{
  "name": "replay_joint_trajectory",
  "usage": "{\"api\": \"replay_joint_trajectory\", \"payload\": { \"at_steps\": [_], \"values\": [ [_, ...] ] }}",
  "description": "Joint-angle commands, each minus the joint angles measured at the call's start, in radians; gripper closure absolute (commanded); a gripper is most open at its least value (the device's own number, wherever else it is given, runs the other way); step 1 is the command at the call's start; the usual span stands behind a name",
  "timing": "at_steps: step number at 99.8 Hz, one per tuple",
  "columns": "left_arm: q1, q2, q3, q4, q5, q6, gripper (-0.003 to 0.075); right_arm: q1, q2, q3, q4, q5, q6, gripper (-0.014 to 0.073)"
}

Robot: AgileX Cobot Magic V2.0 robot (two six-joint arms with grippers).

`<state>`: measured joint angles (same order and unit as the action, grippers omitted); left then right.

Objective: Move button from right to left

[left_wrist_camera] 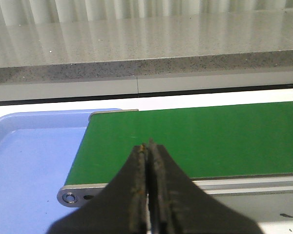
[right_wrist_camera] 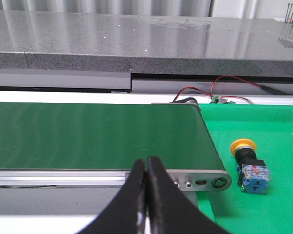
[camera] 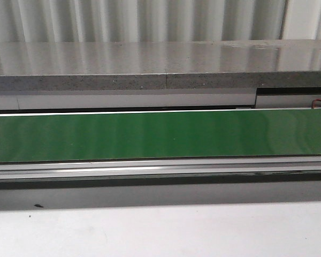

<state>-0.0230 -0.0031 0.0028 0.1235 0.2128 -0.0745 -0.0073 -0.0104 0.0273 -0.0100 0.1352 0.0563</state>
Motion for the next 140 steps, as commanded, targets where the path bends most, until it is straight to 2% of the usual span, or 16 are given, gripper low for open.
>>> {"api": "replay_joint_trajectory", "payload": {
  "at_steps": [1, 79, 107, 140],
  "values": [
    [-0.008, -0.034, 0.04, -0.007, -0.077, 0.001, 0.0741, 0.0, -0.02, -0.021, -0.012, -0.072, -0.012, 0.0662],
    [-0.008, -0.034, 0.04, -0.007, -0.077, 0.001, 0.0741, 0.0, -0.02, -0.038, -0.012, -0.064, -0.012, 0.0662],
    [-0.008, -0.034, 0.04, -0.007, -0.077, 0.001, 0.0741, 0.0, 0.057, -0.236, -0.012, 0.104, -0.012, 0.0662],
    [-0.008, -0.034, 0.04, -0.007, -0.077, 0.001, 0.0741, 0.0, 0.369, -0.484, -0.041, 0.356, -0.012, 0.0662]
  ]
}}
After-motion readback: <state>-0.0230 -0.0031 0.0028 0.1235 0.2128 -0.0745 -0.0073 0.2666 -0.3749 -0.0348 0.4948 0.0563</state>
